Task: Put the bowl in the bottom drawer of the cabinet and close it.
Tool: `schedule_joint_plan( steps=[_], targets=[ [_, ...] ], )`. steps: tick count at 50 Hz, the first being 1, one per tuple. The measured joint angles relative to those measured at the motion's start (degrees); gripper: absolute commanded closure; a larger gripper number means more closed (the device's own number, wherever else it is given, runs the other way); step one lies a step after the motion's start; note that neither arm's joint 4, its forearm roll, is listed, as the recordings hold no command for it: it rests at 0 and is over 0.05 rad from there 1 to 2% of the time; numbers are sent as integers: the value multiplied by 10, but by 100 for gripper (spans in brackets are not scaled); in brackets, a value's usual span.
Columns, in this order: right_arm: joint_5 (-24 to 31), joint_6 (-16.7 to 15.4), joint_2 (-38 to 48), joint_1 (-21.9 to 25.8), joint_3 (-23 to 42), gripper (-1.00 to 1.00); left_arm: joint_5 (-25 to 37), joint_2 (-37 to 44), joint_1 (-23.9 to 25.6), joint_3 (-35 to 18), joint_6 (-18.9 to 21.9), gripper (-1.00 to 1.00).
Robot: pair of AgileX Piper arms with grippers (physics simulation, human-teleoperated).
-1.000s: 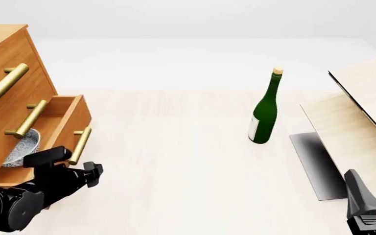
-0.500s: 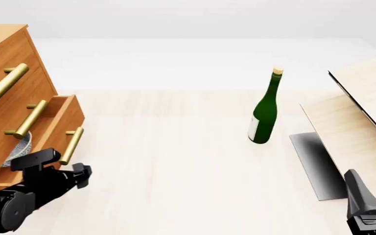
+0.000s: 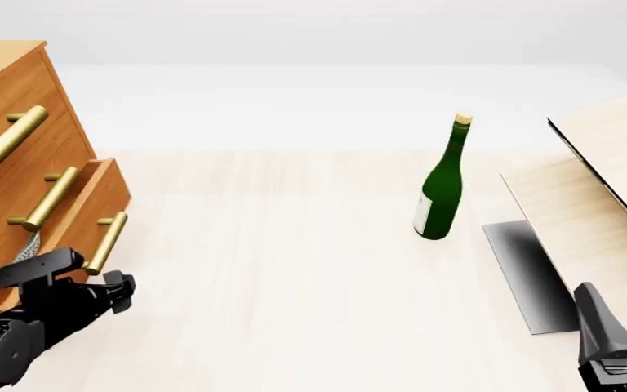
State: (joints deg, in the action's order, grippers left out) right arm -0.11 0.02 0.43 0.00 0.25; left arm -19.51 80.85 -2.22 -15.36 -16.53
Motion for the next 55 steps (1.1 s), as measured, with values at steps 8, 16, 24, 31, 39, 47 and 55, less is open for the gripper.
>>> schedule_joint_plan(
  steps=[8, 16, 24, 31, 39, 47, 55],
  targets=[
    [0, 0, 0, 0, 0, -100, -3, -3, -14, 2, 8, -100],
    [0, 0, 0, 0, 0, -100, -5, -7, -30, 4, 16, -100],
    [0, 0, 0, 0, 0, -100, -7, -11, -51, 5, 26, -100],
    [0, 0, 0, 0, 0, -100, -11, -13, -77, 7, 37, -100],
    [0, 0, 0, 0, 0, -100, -15, -20, -105, 11, 51, -100],
    [0, 0, 0, 0, 0, -100, -19, -31, -102, 17, 73, -100],
    [0, 0, 0, 0, 0, -100, -23, -54, -118, 32, 100, -100]
  ],
)
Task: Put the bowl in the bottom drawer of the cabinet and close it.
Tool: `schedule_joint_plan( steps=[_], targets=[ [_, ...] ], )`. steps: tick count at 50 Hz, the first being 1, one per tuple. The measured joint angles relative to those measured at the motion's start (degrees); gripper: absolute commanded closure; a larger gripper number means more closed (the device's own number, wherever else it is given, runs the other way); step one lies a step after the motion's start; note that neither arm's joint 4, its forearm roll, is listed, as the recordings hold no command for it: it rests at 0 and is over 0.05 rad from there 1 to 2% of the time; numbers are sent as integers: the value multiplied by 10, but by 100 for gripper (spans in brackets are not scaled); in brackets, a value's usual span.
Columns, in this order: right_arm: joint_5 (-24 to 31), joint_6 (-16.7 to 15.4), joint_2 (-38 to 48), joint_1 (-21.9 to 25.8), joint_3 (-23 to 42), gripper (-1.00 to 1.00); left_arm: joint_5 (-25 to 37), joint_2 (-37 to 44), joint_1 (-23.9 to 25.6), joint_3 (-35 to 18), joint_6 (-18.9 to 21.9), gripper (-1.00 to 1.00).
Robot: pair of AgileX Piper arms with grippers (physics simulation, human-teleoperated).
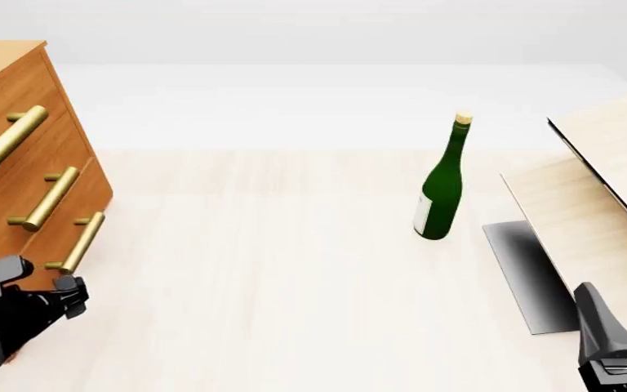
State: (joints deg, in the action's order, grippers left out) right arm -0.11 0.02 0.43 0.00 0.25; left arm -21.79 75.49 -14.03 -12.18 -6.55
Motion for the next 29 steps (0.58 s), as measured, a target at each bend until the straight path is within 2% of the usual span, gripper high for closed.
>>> schedule_joint_plan(
  steps=[14, 29],
  targets=[
    [0, 0, 0, 0, 0, -100, -30, -52, -79, 43, 37, -100],
    [0, 0, 0, 0, 0, -100, -49, -66, -96, 60, 54, -100]
  ],
)
